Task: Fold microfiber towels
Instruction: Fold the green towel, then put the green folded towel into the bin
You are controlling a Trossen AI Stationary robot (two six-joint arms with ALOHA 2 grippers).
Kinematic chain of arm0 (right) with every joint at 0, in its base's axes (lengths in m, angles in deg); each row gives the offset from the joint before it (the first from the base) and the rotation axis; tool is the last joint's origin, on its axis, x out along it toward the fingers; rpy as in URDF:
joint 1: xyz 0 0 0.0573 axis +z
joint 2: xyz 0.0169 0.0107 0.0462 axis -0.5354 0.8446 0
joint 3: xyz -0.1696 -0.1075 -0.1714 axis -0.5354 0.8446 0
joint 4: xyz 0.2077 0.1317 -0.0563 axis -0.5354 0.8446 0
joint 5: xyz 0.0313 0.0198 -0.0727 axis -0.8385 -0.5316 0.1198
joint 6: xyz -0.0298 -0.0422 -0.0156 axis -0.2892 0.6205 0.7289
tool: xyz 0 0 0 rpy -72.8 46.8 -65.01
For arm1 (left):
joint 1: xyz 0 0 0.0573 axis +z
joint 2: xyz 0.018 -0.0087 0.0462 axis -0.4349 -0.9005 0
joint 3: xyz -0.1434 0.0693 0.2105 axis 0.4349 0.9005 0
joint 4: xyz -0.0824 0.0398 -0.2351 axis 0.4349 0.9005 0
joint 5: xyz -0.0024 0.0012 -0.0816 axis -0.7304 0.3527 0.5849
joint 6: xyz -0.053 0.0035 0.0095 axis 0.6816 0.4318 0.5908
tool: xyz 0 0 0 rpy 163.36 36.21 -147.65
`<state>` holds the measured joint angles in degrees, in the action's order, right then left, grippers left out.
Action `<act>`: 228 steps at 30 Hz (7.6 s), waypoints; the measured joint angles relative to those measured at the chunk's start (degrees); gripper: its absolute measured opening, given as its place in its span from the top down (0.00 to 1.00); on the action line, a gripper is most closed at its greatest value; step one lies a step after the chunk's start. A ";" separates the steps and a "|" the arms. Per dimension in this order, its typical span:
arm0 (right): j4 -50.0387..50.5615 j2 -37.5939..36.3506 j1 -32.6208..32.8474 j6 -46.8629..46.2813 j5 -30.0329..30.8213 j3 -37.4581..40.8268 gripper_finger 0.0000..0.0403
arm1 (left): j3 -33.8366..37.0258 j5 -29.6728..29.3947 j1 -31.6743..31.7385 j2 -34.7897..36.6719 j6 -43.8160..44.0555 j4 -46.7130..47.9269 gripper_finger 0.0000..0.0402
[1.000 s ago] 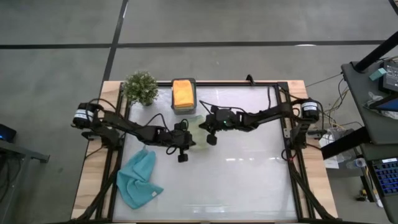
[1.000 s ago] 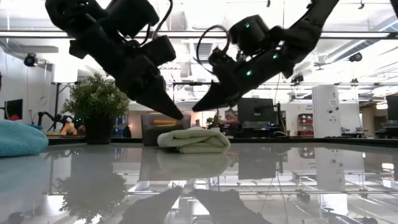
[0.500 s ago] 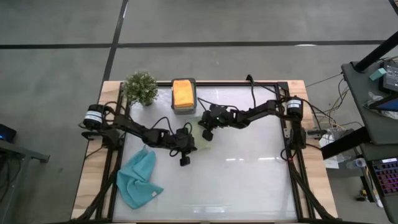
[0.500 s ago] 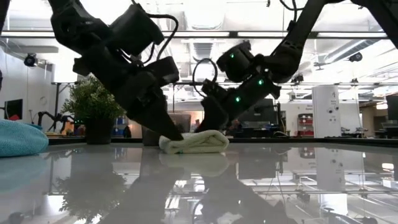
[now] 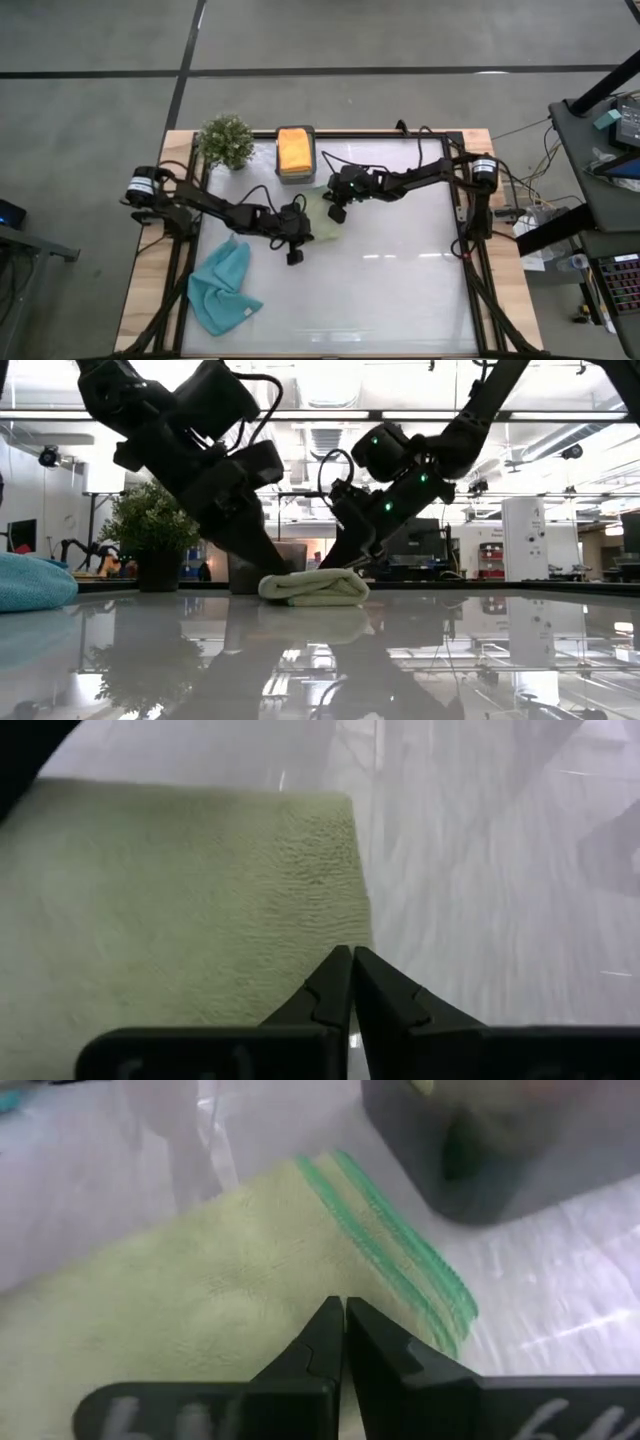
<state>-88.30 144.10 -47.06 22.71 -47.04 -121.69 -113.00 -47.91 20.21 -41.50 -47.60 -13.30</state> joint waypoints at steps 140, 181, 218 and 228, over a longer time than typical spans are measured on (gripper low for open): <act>-20.92 9.00 2.14 -38.80 -18.69 4.31 0.71 | 8.94 -7.89 4.38 0.11 -9.97 -10.06 1.00; -13.00 -3.97 -5.63 -27.17 -17.12 -15.07 0.97 | 8.92 -25.93 4.44 47.80 -43.18 -3.04 1.00; 3.50 14.59 -17.09 -24.77 -18.17 -33.42 0.97 | 8.99 -25.49 14.65 39.10 -37.47 -13.89 1.00; 5.91 14.13 -17.54 -23.81 -18.16 -33.42 0.97 | 8.82 -10.56 22.43 31.45 -24.07 -9.94 1.00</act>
<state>-82.40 158.23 -64.60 -1.10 -65.20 -155.11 -104.18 -58.47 42.64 -10.05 -71.67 -23.24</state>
